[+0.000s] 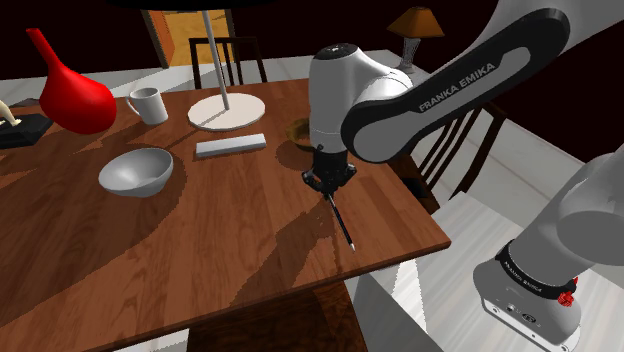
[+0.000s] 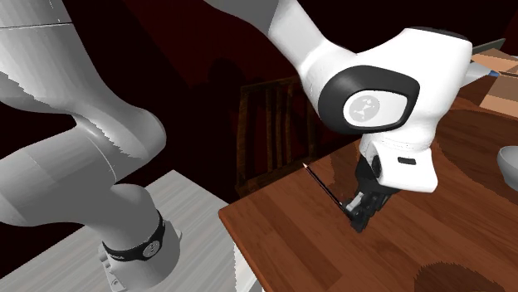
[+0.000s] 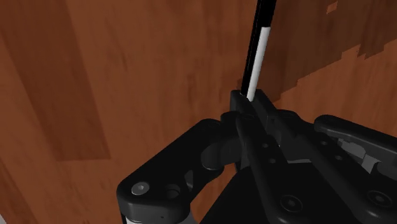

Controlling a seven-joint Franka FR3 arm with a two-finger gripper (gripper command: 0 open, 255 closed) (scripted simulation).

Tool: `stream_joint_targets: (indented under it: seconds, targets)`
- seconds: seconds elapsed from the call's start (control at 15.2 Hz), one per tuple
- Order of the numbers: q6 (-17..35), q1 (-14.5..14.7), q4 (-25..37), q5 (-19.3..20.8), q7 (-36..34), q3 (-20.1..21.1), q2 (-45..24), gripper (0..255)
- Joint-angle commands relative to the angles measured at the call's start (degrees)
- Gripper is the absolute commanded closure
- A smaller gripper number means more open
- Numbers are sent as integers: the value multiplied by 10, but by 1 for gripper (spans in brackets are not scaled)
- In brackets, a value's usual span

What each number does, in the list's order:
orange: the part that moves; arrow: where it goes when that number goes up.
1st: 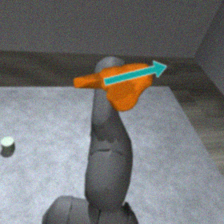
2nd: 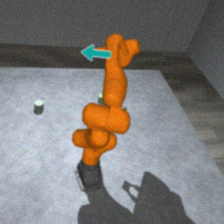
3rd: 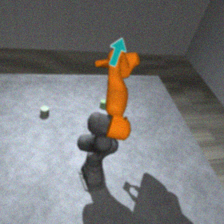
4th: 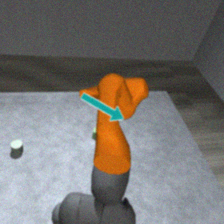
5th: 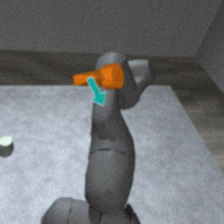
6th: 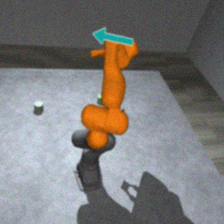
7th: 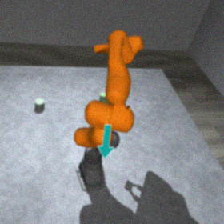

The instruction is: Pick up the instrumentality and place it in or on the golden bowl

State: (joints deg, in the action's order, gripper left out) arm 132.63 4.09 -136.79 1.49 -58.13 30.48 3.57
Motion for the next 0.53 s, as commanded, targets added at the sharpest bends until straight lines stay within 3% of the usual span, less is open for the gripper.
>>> stream_joint_targets:
  seconds: [0.0, 0.46]
  targets:
    - [-1, 0, -1, 0, 0, 0, 0, 255]
    - [-39, 1, 14, -18, 15, -3, 26, 255]
